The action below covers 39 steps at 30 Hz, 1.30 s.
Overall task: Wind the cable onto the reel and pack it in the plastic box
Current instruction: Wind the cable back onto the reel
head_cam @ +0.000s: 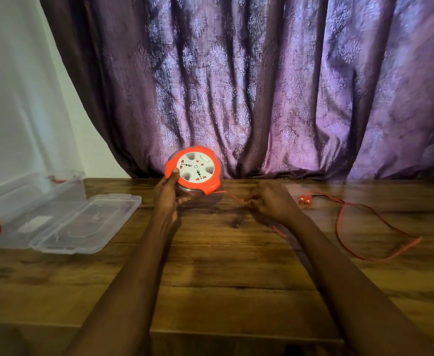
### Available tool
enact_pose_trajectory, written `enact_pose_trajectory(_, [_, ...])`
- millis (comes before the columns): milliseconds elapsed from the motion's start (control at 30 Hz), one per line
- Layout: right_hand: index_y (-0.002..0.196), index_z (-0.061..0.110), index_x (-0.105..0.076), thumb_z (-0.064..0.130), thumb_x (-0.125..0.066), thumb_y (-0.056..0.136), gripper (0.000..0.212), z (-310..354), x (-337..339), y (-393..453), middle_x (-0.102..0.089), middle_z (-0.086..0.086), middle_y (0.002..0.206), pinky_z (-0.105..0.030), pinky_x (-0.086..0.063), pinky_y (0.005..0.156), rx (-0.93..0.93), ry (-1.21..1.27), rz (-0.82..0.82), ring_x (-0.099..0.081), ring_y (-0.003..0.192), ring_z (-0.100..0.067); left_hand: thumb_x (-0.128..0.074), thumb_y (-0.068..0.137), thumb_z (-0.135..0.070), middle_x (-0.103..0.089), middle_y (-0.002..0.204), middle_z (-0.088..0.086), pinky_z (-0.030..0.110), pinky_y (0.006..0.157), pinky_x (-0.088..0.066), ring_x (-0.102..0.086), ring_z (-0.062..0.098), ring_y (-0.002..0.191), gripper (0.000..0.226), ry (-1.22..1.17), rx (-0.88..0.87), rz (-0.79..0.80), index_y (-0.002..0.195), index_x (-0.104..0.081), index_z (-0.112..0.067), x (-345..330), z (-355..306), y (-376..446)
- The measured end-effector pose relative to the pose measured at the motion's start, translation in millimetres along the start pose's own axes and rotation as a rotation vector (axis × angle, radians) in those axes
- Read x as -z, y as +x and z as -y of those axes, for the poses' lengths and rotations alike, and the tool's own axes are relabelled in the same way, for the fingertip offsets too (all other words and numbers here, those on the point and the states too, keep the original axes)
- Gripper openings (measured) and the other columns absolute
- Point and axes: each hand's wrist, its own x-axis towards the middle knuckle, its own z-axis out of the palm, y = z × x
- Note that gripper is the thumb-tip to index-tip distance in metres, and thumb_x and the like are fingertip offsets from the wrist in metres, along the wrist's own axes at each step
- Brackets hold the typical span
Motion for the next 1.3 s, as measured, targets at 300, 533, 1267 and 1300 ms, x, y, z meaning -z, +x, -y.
enact_pose_trajectory(300, [0.133, 0.019, -0.062, 0.009, -0.060, 0.088, 0.046, 16, 11, 3, -0.062, -0.008, 0.121, -0.044, -0.050, 0.088, 0.200, 0.093, -0.321, -0.061, 0.105, -0.031, -0.070, 0.089, -0.030, -0.078, 0.097, 0.007, 0.031, 0.051, -0.057, -0.075, 0.021, 0.078, 0.025, 0.199, -0.034, 0.257, 0.111, -0.071, -0.018, -14, -1, -15])
enact_pose_trajectory(533, [0.129, 0.043, -0.059, 0.028, -0.061, 0.079, 0.052, 32, 5, 9, -0.055, -0.005, 0.139, -0.043, -0.041, 0.090, 0.324, -0.287, -0.232, -0.053, 0.121, -0.031, -0.066, 0.092, -0.028, -0.074, 0.101, 0.021, 0.041, 0.070, -0.056, -0.070, 0.029, 0.081, 0.025, 0.409, -0.143, 0.355, 0.108, -0.071, -0.009, -29, 1, -24])
enact_pose_trajectory(1267, [0.100, 0.007, -0.070, 0.041, -0.065, 0.092, 0.035, 38, -13, 19, -0.075, -0.007, 0.066, -0.023, -0.043, 0.042, -0.657, 1.165, -0.247, -0.054, 0.041, -0.015, -0.074, 0.080, -0.044, -0.069, 0.102, 0.012, 0.052, 0.084, -0.056, -0.067, 0.031, 0.094, 0.034, 0.443, -0.452, 0.236, 0.107, -0.072, -0.023, -49, 42, -32])
enact_pose_trajectory(1300, [0.102, 0.013, -0.071, 0.041, -0.066, 0.090, 0.031, 33, -12, 18, -0.075, -0.003, 0.070, -0.030, -0.050, 0.053, -0.604, 0.955, -0.269, -0.062, 0.054, -0.019, -0.073, 0.081, -0.044, -0.070, 0.101, 0.013, 0.053, 0.084, -0.056, -0.068, 0.032, 0.093, 0.029, 0.470, -0.431, 0.221, 0.101, -0.072, -0.024, -45, 40, -27])
